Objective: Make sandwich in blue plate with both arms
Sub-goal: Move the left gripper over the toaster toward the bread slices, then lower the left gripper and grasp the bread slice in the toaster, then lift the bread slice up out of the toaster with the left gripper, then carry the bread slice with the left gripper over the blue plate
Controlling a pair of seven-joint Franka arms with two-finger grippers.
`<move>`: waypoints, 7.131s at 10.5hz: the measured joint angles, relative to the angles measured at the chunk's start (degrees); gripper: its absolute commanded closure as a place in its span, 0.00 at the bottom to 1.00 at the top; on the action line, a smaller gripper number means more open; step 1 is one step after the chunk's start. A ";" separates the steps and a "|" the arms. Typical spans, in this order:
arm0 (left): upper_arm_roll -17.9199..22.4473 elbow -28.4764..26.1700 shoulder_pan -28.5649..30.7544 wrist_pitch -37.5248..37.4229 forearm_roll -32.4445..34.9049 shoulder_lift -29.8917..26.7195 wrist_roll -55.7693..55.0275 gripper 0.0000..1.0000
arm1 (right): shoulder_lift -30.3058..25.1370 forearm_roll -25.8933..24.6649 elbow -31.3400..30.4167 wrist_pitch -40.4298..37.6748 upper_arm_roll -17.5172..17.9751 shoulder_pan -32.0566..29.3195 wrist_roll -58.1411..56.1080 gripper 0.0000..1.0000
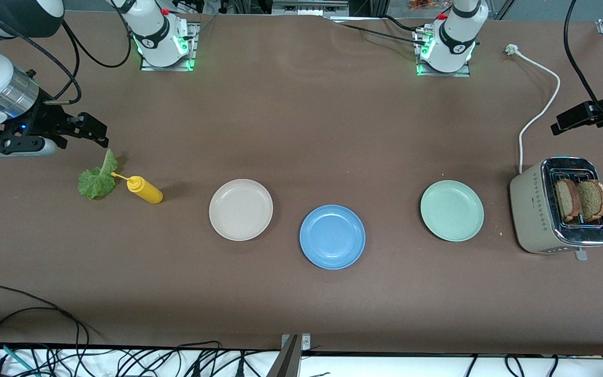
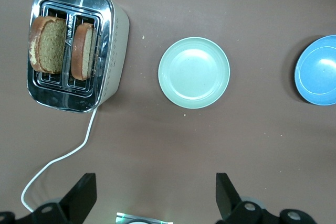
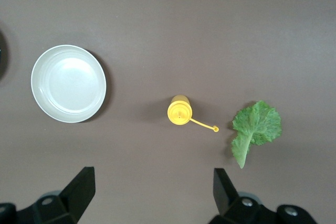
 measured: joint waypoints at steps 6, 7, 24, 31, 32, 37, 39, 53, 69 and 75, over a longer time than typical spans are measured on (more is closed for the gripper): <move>0.10 -0.22 2.33 1.55 4.89 5.93 0.02 0.00 | 0.22 0.00 -0.01 0.00 -0.01 0.00 0.00 0.00; 0.10 -0.21 2.63 3.56 6.03 7.19 0.02 0.00 | 0.26 0.00 -0.02 0.00 -0.01 -0.01 0.00 0.00; 0.08 -0.23 9.41 16.98 6.56 20.46 8.23 0.00 | 0.40 0.01 -0.06 -0.01 -0.02 -0.01 0.00 0.00; 0.07 -0.22 11.21 19.13 6.57 24.21 16.86 0.28 | 0.40 0.02 -0.06 -0.01 -0.02 -0.01 0.00 0.00; 0.06 -0.22 11.32 19.13 6.57 24.24 17.29 0.48 | 0.40 0.02 -0.06 -0.01 -0.02 -0.01 0.00 0.00; 0.04 -0.23 11.56 19.09 6.57 24.46 21.75 1.00 | 0.40 0.02 -0.06 -0.01 -0.02 -0.01 0.00 0.00; 0.04 -0.22 11.72 19.09 6.57 24.47 21.91 1.00 | 0.40 0.02 -0.06 -0.01 -0.02 -0.01 0.00 0.00; -1.97 1.75 11.49 3.97 6.57 11.77 22.51 1.00 | 0.41 0.02 -0.11 -0.02 -0.03 -0.01 0.00 0.00; -6.87 -4.06 6.56 6.36 -12.22 14.33 17.36 1.00 | 0.41 0.02 -0.10 -0.02 -0.12 -0.03 0.00 0.00; -7.15 -10.01 0.46 16.86 -38.53 19.28 15.07 1.00 | 0.40 0.02 -0.09 -0.01 -0.23 -0.04 -0.01 0.00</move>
